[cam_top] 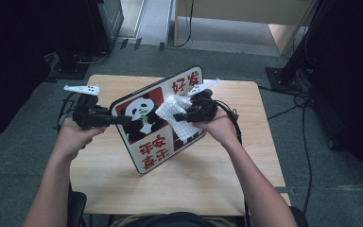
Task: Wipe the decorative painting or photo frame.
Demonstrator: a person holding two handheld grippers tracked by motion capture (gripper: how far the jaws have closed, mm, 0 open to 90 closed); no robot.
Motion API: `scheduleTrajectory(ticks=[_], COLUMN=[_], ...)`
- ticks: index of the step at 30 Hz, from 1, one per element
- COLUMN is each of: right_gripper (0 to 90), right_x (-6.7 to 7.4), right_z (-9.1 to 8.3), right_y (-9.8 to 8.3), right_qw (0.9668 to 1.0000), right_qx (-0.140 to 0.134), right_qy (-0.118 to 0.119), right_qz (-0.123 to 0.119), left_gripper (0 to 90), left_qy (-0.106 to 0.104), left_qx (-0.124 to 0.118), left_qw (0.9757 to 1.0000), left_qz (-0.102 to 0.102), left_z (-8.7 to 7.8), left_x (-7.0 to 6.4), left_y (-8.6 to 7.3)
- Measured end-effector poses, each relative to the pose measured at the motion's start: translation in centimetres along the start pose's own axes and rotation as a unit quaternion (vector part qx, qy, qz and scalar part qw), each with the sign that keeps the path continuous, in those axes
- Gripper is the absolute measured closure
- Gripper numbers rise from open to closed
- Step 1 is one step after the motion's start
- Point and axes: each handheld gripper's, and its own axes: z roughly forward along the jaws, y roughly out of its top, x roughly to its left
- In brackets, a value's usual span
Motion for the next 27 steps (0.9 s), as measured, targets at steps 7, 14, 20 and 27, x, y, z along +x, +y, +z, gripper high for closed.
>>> scheduleTrajectory(ticks=[7, 14, 20, 27], right_gripper=[77.3, 76.9, 76.7, 76.4], right_x=[-0.2, -0.5, -0.6, -0.8], right_z=[0.5, 1.1, 1.7, 2.4], right_y=[-1.0, -2.1, -3.1, -4.4], right_qw=[0.9999, 0.9998, 0.9997, 0.9994], right_qx=[0.012, 0.017, 0.020, 0.027], right_qy=[0.001, 0.006, 0.010, 0.013], right_qz=[0.000, 0.006, 0.011, 0.020], left_gripper=[73.8, 73.7, 73.6, 73.4], left_qy=[0.000, 0.000, -0.001, -0.001], left_qx=[0.000, 0.000, 0.001, 0.000], left_qw=[1.0000, 1.0000, 1.0000, 1.0000], left_qz=[-0.001, -0.001, 0.000, 0.000], left_z=[0.0, 0.0, 0.0, 0.0], left_x=[0.0, 0.0, 0.0, 0.0], left_y=[0.0, 0.0, 0.0, 0.0])
